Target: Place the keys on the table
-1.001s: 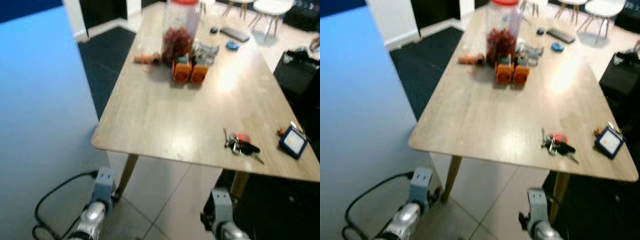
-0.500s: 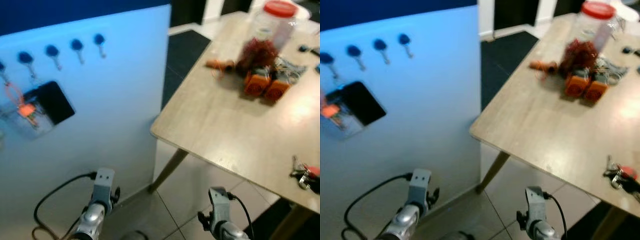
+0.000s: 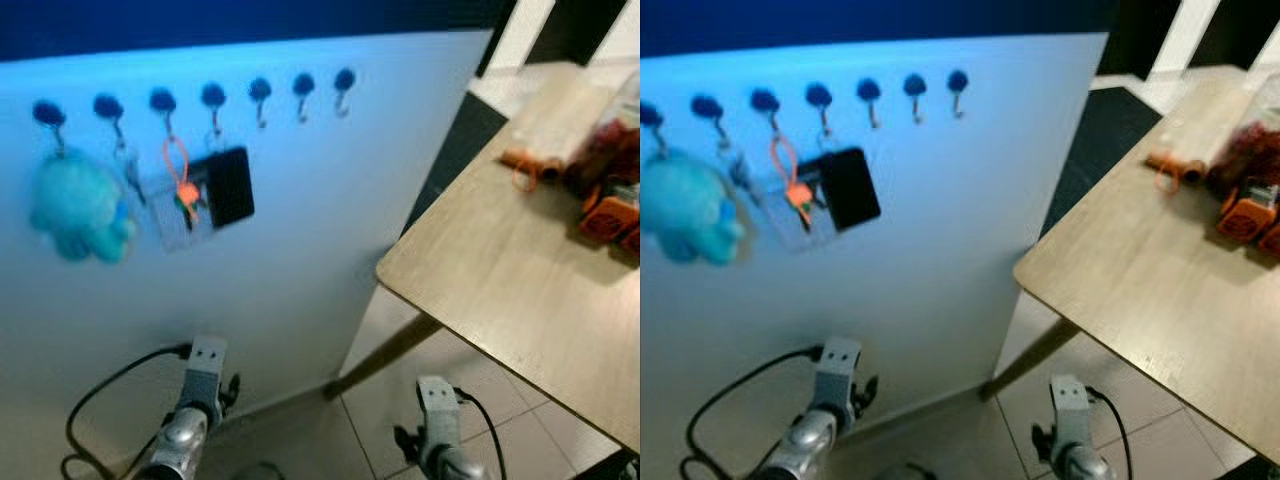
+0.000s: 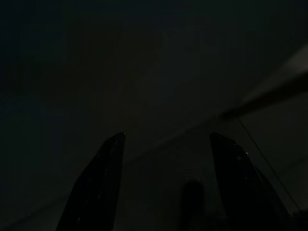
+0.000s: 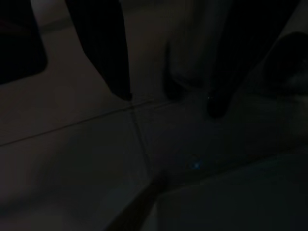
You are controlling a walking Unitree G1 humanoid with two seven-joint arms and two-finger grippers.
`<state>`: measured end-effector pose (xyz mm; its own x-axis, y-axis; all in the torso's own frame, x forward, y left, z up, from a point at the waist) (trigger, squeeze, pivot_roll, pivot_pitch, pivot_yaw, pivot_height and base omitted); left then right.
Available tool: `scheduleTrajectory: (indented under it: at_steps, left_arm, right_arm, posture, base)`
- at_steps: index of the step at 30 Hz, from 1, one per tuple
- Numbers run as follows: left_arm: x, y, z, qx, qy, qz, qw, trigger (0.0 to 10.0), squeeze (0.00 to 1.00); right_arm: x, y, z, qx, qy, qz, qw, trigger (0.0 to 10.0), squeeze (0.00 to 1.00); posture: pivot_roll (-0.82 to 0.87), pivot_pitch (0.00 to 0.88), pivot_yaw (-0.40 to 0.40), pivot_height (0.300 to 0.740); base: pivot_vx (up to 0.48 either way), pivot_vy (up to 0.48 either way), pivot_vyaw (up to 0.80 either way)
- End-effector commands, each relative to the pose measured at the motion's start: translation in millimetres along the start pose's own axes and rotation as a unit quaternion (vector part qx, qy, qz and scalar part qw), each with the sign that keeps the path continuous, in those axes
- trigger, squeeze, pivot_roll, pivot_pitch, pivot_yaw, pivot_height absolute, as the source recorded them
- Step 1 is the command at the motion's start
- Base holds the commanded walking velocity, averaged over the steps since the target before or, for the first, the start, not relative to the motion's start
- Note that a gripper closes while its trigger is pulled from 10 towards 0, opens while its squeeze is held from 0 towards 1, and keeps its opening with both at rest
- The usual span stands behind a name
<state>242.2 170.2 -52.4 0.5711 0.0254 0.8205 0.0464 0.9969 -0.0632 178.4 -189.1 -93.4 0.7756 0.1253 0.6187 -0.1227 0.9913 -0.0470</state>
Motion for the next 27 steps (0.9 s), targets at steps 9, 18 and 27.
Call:
scheduleTrajectory:
  at_steps: [9,18,27]
  left_arm:
    - [-13.9,10.7,6.2,0.01,0.027,0.004,1.0,10.0,0.0]
    - [-7.4,14.8,2.7,0.014,0.033,0.004,0.999,10.0,0.0]
    - [-6.7,14.2,2.0,0.009,0.035,0.01,0.999,10.0,0.0]
  right_arm:
    - [-14.4,-13.7,5.6,-0.04,0.013,-0.065,0.997,10.0,0.0]
    - [-12.7,-18.3,5.9,-0.056,0.006,-0.094,0.994,10.0,0.0]
    - [-17.8,-22.0,8.3,-0.069,0.007,-0.111,0.991,10.0,0.0]
  posture:
    - [0.05,0.055,-0.022,0.74]
    - [0.04,0.049,0.0,0.74]
    - [0.03,0.035,0.012,0.74]
  base:
    - [0.0,0.0,0.8]
    - [0.0,0.0,0.8]
    - [0.0,0.0,0.62]
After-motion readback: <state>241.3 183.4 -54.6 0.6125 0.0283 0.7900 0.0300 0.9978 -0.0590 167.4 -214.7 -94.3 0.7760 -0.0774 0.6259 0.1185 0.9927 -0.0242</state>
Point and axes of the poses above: a point about 5 cm out from each wrist's last joint towards the gripper, its own z axis pointing back from the gripper into the wrist, its own x axis along the axis of the wrist's last joint, y = z × x, the point moved 1 cm from there along -z, pointing out of the wrist towards the gripper, and after that the axes turned 9 degrees about z, right-handed, at the moved point
